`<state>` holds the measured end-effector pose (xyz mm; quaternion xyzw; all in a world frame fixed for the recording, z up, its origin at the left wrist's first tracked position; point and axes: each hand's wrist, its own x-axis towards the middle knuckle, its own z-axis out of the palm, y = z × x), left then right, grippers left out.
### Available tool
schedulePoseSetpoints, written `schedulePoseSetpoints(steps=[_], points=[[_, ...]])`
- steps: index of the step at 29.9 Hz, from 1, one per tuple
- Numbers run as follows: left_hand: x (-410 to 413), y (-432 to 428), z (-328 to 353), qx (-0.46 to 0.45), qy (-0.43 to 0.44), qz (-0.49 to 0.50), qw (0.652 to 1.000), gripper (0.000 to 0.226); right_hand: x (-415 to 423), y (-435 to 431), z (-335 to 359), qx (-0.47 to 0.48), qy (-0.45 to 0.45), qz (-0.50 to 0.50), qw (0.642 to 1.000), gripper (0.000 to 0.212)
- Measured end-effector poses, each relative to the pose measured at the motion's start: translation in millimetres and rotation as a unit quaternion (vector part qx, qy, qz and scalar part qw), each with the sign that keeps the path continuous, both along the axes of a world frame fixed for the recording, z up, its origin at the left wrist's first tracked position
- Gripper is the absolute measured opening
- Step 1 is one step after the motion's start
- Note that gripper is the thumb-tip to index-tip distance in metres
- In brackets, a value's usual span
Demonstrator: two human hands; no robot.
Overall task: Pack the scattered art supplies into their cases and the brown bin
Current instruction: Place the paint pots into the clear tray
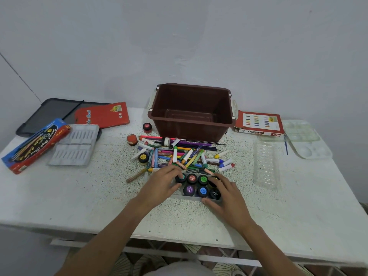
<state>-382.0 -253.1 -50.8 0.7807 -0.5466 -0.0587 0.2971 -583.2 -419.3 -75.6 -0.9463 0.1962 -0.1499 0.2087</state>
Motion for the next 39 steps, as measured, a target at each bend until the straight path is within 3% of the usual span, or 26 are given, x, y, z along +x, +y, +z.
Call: schedulePoseSetpoints(steps=[7,12,17,22,31,39], points=[[3.1,0.2,-3.4,0.005,-0.042,-0.002,0.999,0.026,-1.0,0.4,-3.3,0.001,-0.003,-0.004,1.000,0.068],[9.7,3.2,3.1,-0.016,-0.011,-0.006,1.000,0.030,-0.9,0.0,-6.1,-0.001,0.003,0.000,1.000,0.069],[30.0,-4.6,14.3,-0.034,-0.021,0.049,0.998,0.016,-1.5,-0.8,-5.0,0.001,0.003,0.001,1.000,0.068],[59.0,-18.8,11.3,-0.024,-0.026,0.132,0.991,0.020,-0.7,-1.6,-4.7,-0.001,0.007,0.000,1.000,0.069],[87.4,-50.2,12.4,0.139,-0.056,0.230,0.962,0.048,-0.2,-2.1,-4.5,0.000,0.010,-0.001,1.000,0.069],[85.0,-54.1,9.9,0.156,-0.109,0.194,0.962,0.045,-0.4,-2.8,-4.1,0.007,0.000,0.005,1.000,0.068]])
